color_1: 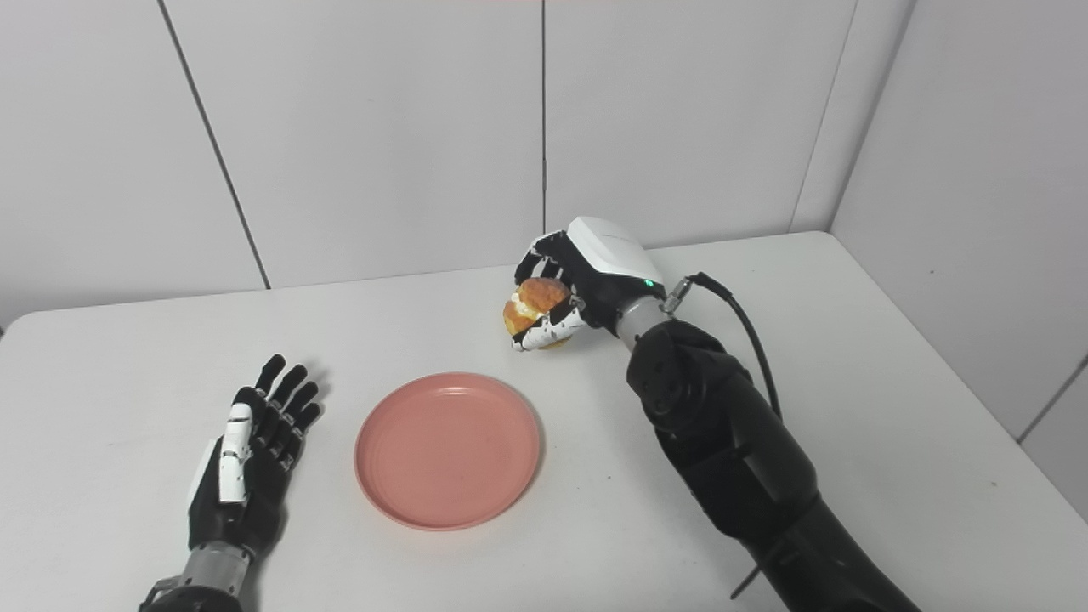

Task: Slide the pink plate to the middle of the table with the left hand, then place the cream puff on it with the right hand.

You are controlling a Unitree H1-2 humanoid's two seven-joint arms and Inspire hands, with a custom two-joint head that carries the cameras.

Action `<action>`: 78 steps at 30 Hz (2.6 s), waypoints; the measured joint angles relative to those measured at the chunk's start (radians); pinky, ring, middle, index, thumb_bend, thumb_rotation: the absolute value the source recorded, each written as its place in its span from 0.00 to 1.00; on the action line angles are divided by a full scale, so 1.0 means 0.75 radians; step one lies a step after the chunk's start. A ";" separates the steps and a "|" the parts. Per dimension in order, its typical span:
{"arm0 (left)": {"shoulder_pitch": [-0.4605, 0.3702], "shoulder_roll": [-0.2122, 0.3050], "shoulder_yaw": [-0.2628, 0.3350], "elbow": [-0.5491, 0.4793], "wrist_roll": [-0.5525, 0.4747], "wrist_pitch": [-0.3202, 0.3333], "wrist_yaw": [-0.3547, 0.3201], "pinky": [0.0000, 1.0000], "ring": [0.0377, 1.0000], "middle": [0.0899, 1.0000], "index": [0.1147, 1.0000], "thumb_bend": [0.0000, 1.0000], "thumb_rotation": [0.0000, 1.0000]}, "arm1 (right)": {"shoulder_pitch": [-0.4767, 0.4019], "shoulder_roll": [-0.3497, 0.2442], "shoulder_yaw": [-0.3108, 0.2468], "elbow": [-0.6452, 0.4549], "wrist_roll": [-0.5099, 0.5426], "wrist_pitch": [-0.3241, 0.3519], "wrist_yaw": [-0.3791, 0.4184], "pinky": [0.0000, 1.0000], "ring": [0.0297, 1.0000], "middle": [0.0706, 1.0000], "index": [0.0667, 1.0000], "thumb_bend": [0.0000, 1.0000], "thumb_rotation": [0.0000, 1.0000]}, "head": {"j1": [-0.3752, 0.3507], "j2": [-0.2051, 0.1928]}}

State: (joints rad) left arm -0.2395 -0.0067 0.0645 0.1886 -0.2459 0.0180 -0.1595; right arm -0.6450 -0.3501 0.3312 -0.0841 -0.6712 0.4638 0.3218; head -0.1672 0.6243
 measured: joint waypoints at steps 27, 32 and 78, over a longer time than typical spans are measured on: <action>0.122 -0.129 -0.093 -0.113 0.253 -0.104 0.206 0.86 0.87 0.88 0.87 0.46 1.00 | 0.071 0.153 0.185 0.098 -0.025 -0.112 0.025 0.34 0.41 0.40 0.50 0.52 0.00 | 0.233 0.092; 0.122 -0.152 -0.110 -0.114 0.279 -0.104 0.227 0.85 0.88 0.88 0.88 0.46 1.00 | 0.071 0.161 0.201 0.109 -0.033 -0.114 0.027 0.35 0.42 0.40 0.50 0.52 0.00 | 0.243 0.100; 0.122 -0.155 -0.133 -0.115 0.281 -0.089 0.237 0.86 0.87 0.88 0.87 0.46 1.00 | 0.091 0.134 0.299 0.115 -0.246 -0.154 0.119 0.58 0.75 0.86 0.89 0.81 0.42 | 0.264 0.119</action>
State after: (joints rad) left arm -0.1483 -0.1232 -0.0356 0.1023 -0.0350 -0.0484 0.0179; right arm -0.5766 -0.2499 0.5552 0.0023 -0.8559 0.3486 0.4108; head 0.0307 0.7133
